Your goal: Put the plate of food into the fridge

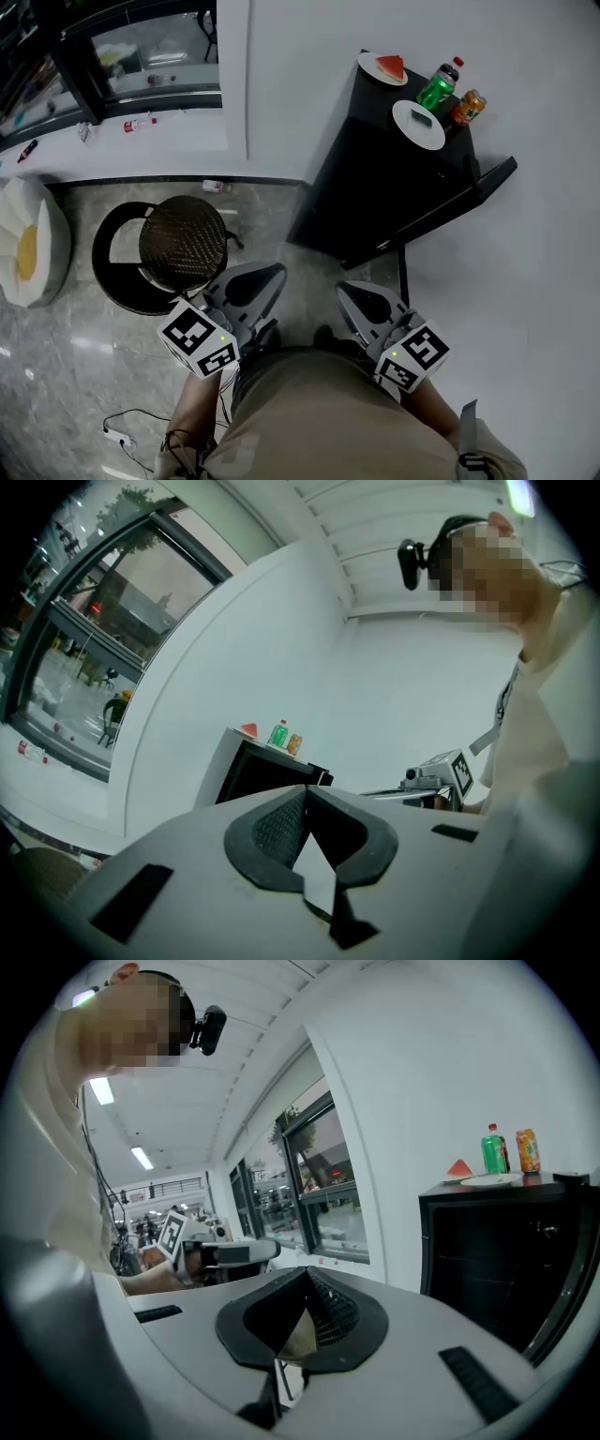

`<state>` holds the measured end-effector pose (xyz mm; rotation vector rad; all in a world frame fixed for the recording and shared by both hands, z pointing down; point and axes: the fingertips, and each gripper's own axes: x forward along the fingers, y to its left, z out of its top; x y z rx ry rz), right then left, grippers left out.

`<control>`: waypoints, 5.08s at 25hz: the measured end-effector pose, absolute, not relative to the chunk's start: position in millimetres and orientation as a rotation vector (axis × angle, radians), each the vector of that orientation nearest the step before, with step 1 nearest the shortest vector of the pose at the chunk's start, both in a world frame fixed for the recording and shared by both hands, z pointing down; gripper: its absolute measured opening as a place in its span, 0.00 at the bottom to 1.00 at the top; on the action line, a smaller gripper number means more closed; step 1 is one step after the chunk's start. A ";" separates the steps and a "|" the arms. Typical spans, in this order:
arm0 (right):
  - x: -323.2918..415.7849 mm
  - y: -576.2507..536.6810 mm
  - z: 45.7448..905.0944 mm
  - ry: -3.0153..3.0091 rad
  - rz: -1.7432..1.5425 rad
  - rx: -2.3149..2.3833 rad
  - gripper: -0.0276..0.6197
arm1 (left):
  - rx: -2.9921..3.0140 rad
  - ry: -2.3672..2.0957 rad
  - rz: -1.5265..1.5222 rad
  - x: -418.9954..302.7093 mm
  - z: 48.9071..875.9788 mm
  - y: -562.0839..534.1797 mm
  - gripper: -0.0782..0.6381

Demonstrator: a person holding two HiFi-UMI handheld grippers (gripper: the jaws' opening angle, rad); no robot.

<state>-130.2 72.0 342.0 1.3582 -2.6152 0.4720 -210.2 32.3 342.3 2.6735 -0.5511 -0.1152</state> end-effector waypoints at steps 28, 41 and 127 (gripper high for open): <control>46.9 35.0 343.0 -2.775 0.666 1.366 0.08 | 2.851 -0.579 0.168 -22.5 317.8 -11.5 0.13; 125.3 33.2 344.9 -2.816 0.642 1.355 0.08 | 2.945 -0.696 0.326 47.2 315.2 -27.3 0.13; 145.8 -119.2 338.6 -2.824 1.701 1.524 0.30 | 3.816 -0.318 1.244 90.9 340.1 -108.7 0.20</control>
